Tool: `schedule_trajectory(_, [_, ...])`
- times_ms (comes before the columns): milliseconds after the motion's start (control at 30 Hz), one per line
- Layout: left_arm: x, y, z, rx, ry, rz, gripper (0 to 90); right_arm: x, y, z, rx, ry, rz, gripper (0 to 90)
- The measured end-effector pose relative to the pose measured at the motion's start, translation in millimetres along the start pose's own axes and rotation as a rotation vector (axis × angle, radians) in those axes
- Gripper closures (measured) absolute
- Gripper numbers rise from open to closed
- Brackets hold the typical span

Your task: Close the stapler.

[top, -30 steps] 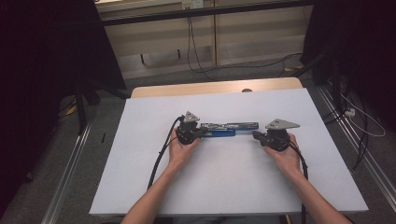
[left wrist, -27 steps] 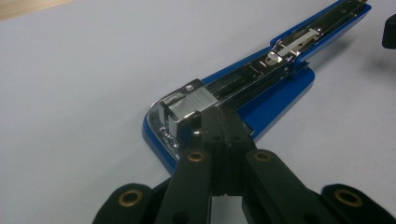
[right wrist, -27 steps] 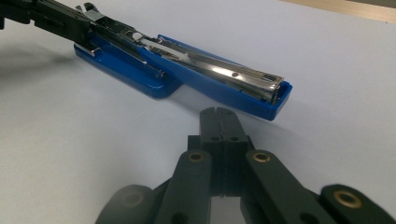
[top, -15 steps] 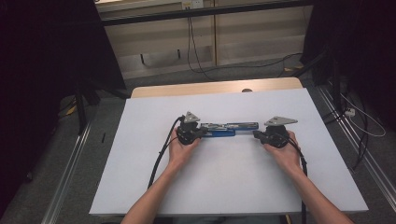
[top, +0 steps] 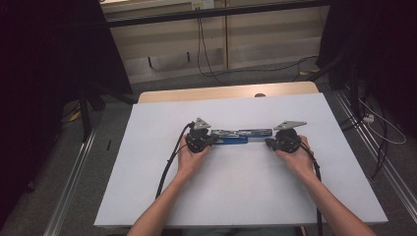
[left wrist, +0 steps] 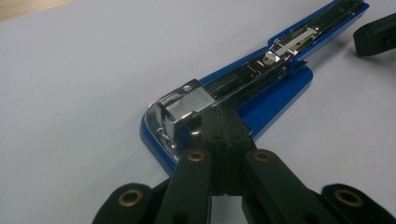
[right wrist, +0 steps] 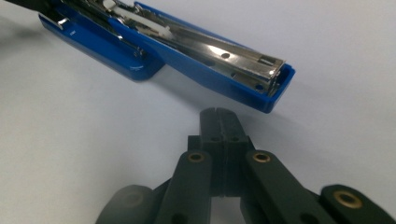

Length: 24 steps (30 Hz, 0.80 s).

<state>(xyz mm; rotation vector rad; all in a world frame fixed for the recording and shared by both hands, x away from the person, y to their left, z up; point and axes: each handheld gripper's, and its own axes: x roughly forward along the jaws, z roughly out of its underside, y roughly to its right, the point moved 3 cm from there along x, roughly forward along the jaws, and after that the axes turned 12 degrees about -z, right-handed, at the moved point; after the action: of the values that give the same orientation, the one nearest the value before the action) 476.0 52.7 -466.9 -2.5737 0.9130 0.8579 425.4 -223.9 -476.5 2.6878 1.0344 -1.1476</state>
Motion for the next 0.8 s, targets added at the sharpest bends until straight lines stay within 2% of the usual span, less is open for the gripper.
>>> schedule_trajectory(200, [0.2, 1.5, -0.1, -0.010, 0.003, 0.003, 90.0, 3.6, 0.6, -1.2, -0.001, 0.001, 0.000, 90.0])
schedule_trajectory(333, [0.3, 0.2, -0.1, -0.002, 0.004, 0.003, 90.0, 4.7, -0.5, -1.1, -0.028, 0.000, 0.014, 90.0])
schedule_trajectory(533, [0.6, 0.3, -0.1, -0.005, 0.003, 0.004, 90.0, 5.5, 0.8, -1.0, -0.016, 0.015, 0.011, 90.0])
schedule_trajectory(800, [0.5, -0.4, 1.9, -0.032, 0.013, 0.014, 90.0, 7.1, -0.3, -1.1, -0.010, 0.028, 0.029, 90.0])
